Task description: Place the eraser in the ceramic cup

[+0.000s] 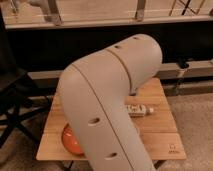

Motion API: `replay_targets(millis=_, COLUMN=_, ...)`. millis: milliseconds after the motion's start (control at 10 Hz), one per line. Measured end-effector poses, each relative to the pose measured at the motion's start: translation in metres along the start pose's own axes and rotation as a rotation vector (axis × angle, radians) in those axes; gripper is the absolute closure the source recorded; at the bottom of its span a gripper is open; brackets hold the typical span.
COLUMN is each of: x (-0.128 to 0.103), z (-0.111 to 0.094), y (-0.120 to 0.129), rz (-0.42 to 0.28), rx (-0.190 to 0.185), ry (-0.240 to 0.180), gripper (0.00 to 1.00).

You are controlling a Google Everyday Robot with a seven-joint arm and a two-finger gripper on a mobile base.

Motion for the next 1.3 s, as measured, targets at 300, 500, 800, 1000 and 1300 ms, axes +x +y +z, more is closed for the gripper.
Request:
replay_targets(millis=300, x=-0.016, z=-0.010, y=0.012, rz=0.036, rx=-0.007, ry=0.002, gripper=1.00)
replay_targets(millis=500, x=-0.027, z=-0.016, y=0.018, rz=0.057, rx=-0.015, ry=0.002, gripper=1.00)
replay_targets(millis=800, x=-0.043, z=-0.024, y=0.027, rz=0.087, rx=-0.024, ry=0.002, gripper=1.00)
replay_targets(millis=1000, x=-0.056, z=-0.031, y=0.036, rz=0.111, rx=-0.032, ry=0.001, gripper=1.00)
replay_targets(millis=1300, x=-0.070, z=-0.037, y=0.047, rz=0.140, rx=-0.042, ry=-0.004, gripper=1.00)
